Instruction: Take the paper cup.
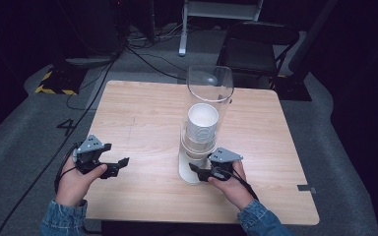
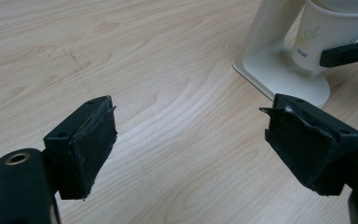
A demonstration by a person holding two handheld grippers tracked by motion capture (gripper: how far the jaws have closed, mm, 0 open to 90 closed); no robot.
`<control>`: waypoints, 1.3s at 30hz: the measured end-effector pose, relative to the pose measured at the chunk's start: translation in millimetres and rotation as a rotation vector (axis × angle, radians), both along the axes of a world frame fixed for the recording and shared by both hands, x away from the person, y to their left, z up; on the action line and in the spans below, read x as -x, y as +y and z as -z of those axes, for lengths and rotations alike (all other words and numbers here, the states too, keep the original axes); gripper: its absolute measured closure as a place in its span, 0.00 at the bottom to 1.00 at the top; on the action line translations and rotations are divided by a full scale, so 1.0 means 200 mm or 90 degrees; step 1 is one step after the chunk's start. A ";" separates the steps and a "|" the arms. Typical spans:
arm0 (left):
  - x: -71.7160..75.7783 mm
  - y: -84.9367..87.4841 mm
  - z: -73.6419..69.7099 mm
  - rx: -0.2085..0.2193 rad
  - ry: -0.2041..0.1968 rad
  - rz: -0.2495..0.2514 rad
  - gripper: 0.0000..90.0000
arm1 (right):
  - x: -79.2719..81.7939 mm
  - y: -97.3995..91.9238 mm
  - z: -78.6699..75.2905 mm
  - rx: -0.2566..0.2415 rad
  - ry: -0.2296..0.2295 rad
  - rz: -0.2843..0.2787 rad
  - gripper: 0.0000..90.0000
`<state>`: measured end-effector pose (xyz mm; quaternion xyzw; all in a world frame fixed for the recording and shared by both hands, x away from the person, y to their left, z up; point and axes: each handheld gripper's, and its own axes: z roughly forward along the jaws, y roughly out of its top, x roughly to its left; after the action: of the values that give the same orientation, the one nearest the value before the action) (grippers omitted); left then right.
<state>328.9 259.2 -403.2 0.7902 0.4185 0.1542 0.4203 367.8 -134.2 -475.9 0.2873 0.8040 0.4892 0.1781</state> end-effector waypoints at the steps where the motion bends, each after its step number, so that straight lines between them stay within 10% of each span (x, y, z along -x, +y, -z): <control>1: 0.00 -0.01 0.00 0.002 0.000 0.001 0.18 | 0.00 0.00 0.00 0.005 0.001 0.000 0.37; 39: -0.18 -0.15 0.02 0.006 0.009 0.047 0.17 | 0.05 -0.33 -0.04 -0.003 0.004 0.108 0.37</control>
<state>364.7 229.9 -407.2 0.8040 0.3928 0.1312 0.4268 357.9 -201.1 -467.3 0.3567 0.7762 0.4729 0.2158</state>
